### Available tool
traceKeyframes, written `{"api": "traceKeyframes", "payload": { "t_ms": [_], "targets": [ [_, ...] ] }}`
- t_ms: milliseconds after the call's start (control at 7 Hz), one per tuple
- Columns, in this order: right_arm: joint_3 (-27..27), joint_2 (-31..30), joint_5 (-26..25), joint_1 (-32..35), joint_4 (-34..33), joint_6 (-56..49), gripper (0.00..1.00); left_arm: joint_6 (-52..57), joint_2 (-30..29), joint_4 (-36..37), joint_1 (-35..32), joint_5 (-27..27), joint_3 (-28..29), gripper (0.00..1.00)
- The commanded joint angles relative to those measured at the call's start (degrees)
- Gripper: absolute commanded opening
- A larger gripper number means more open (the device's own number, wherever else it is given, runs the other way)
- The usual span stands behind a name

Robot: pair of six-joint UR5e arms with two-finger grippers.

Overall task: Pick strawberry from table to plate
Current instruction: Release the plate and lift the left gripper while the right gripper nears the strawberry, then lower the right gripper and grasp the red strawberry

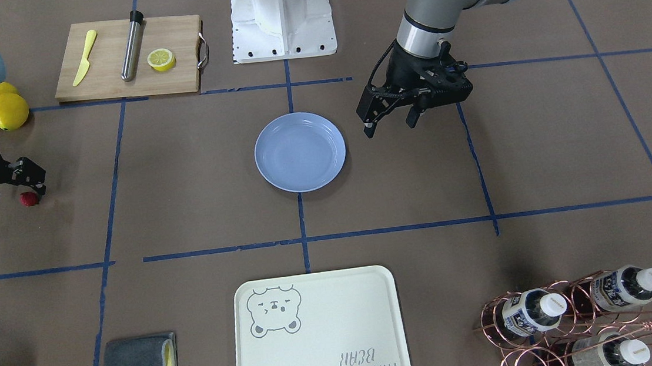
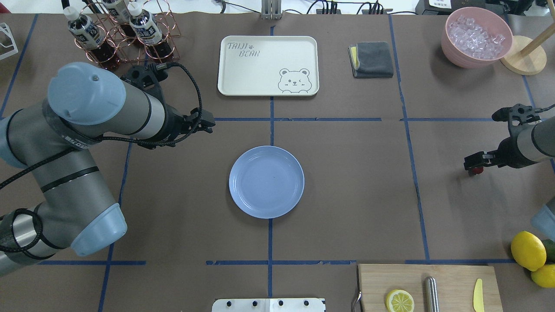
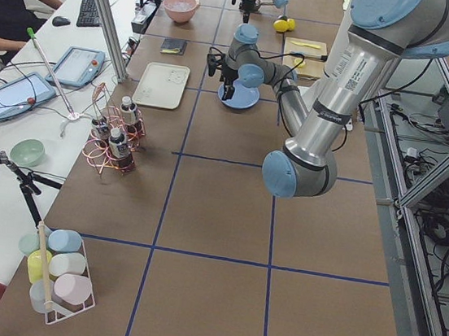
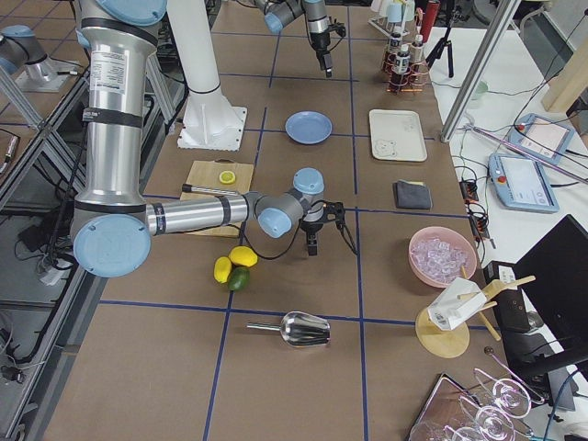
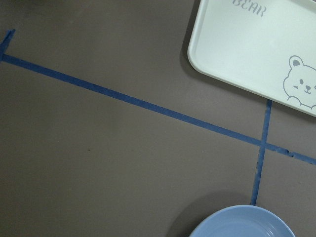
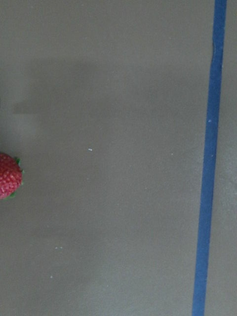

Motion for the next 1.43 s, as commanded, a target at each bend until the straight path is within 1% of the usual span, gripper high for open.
{"api": "traceKeyframes", "payload": {
  "t_ms": [0, 143, 429, 714, 1143, 1286],
  "targets": [
    [-1.3, 1.4, 0.0, -0.2, -0.1, 0.0, 0.93, 0.1, 0.1, 0.0, -0.1, 0.0, 0.0, 1.0],
    [-1.6, 1.7, 0.0, -0.2, -0.2, 0.0, 0.88, 0.1, 0.1, 0.0, -0.1, 0.0, 0.0, 1.0],
    [-1.9, 1.8, 0.0, -0.4, -0.2, -0.1, 0.73, 0.1, 0.1, 0.0, -0.1, 0.0, 0.0, 1.0],
    [-2.2, 1.7, 0.0, -0.4, -0.3, -0.6, 0.66, 0.1, 0.1, 0.0, -0.1, 0.0, 0.1, 1.0],
    [-2.2, 1.7, 0.2, -0.4, -0.4, -0.7, 0.66, 0.2, 0.0, -0.1, -0.1, 0.0, 0.1, 1.0],
    [-2.2, 1.7, 0.3, -0.4, -0.5, -0.7, 0.55, 0.2, 0.0, -0.1, -0.1, 0.0, 0.1, 1.0]
  ]
}}
